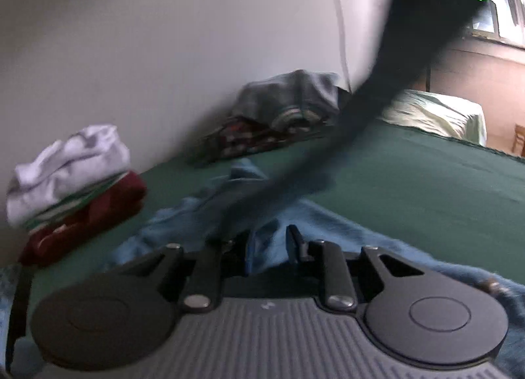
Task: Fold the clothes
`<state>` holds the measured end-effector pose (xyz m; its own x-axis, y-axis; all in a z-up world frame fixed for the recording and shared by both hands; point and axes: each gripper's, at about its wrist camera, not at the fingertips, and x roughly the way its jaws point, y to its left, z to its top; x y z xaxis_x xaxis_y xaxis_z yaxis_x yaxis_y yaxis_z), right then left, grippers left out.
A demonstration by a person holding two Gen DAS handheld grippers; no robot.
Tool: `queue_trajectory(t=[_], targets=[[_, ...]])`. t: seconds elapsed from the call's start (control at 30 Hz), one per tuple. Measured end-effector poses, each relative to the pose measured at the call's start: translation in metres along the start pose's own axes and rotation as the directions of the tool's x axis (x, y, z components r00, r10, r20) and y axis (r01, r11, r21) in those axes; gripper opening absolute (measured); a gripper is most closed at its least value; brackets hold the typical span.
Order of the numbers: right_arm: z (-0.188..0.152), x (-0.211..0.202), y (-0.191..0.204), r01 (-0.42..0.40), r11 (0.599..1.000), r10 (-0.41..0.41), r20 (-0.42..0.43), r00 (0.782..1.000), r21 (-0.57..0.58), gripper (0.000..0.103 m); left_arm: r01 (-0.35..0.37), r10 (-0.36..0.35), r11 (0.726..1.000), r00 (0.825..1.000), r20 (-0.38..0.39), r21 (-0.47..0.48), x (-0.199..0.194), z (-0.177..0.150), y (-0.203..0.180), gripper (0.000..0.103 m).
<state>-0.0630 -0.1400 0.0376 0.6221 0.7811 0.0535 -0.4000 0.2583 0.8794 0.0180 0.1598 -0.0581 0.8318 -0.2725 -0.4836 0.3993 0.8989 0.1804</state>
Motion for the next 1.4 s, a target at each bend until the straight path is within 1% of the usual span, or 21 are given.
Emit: queue_trajectory(t=[0.13,0.23,0.33,0.4,0.47,0.53,0.57,0.73,0.8,0.9,0.93,0.97,1.0,1.07,1.13,1.17,1.2,1.27,1.3,1.33,1.4], targets=[[-0.030,-0.027,-0.009,0.110,0.994,-0.110,-0.065,0.992,-0.014,0.005,0.013,-0.013,1.000,1.000,-0.017,0.013,0.000,-0.010,0.005,0.025],[-0.056,-0.051,-0.022,0.218,0.976,-0.216,-0.105,0.971,0.012,0.005,0.026,-0.024,0.998,0.999,-0.041,0.056,-0.001,-0.019,-0.002,0.026],[-0.080,-0.072,-0.038,0.334,0.943,-0.329,-0.130,0.935,0.014,0.005,0.041,-0.035,0.994,0.997,-0.065,0.098,-0.002,-0.028,-0.008,0.026],[-0.096,-0.081,-0.053,0.410,0.912,-0.405,-0.148,0.902,0.004,0.005,0.051,-0.041,0.991,0.996,-0.081,0.126,-0.003,-0.034,-0.013,0.027],[-0.111,-0.085,-0.067,0.478,0.878,-0.472,-0.168,0.865,-0.008,0.005,0.062,-0.047,0.986,0.994,-0.098,0.154,-0.003,-0.040,-0.017,0.031],[-0.123,-0.085,-0.073,0.514,0.857,-0.511,-0.182,0.840,-0.034,0.005,0.073,-0.052,0.981,0.992,-0.114,0.182,-0.004,-0.046,-0.021,0.039],[-0.129,-0.085,-0.076,0.530,0.847,-0.529,-0.187,0.828,-0.048,0.005,0.078,-0.055,0.978,0.991,-0.123,0.195,-0.004,-0.049,-0.024,0.040],[-0.129,-0.088,-0.069,0.549,0.828,-0.561,-0.154,0.813,-0.118,0.005,0.082,-0.041,0.948,0.990,-0.138,0.307,-0.017,-0.059,-0.029,0.045],[-0.131,-0.083,-0.071,0.575,0.800,-0.599,-0.178,0.780,-0.175,0.005,0.080,-0.032,0.931,0.990,-0.140,0.357,-0.024,-0.062,-0.031,0.054],[-0.137,-0.077,-0.078,0.602,0.758,-0.651,-0.239,0.720,-0.251,0.005,0.085,-0.027,0.906,0.989,-0.143,0.415,-0.041,-0.065,-0.025,0.054],[-0.138,-0.076,-0.077,0.605,0.747,-0.664,-0.258,0.702,-0.276,0.007,0.088,-0.029,0.901,0.989,-0.143,0.425,-0.048,-0.065,-0.021,0.054],[-0.137,-0.075,-0.075,0.606,0.736,-0.676,-0.274,0.684,-0.302,0.009,0.086,-0.030,0.901,0.990,-0.139,0.424,-0.056,-0.062,-0.017,0.054],[-0.135,-0.075,-0.071,0.604,0.727,-0.684,-0.276,0.675,-0.327,0.009,0.083,-0.029,0.903,0.991,-0.134,0.421,-0.064,-0.059,-0.012,0.054],[-0.128,-0.078,-0.056,0.597,0.696,-0.708,-0.241,0.664,-0.399,0.011,0.064,-0.029,0.925,0.995,-0.098,0.374,-0.077,-0.048,-0.006,0.054],[-0.120,-0.075,-0.039,0.586,0.647,-0.726,-0.158,0.669,-0.488,0.011,0.053,-0.037,0.950,0.998,-0.058,0.306,-0.085,-0.036,-0.003,0.050],[-0.115,-0.069,-0.033,0.574,0.630,-0.723,-0.125,0.680,-0.523,0.011,0.064,-0.054,0.963,0.998,-0.045,0.262,-0.085,-0.031,-0.006,0.048],[-0.111,-0.061,-0.030,0.558,0.624,-0.712,-0.103,0.695,-0.547,0.011,0.077,-0.069,0.969,0.997,-0.041,0.234,-0.081,-0.026,-0.013,0.047],[-0.111,-0.036,-0.037,0.536,0.597,-0.714,-0.092,0.694,-0.596,0.011,0.064,-0.055,0.965,0.998,-0.042,0.254,-0.068,-0.023,-0.037,0.038],[-0.114,-0.022,-0.043,0.531,0.565,-0.734,-0.092,0.672,-0.631,0.011,0.059,-0.048,0.963,0.998,-0.050,0.263,-0.060,-0.022,-0.047,0.036],[-0.120,-0.009,-0.049,0.526,0.524,-0.762,-0.093,0.641,-0.670,0.011,0.073,-0.056,0.965,0.996,-0.074,0.251,-0.051,-0.022,-0.054,0.036],[-0.130,0.003,-0.059,0.491,0.492,-0.789,-0.130,0.600,-0.719,0.011,0.093,-0.069,0.971,0.991,-0.112,0.222,-0.038,-0.024,-0.062,0.035]])
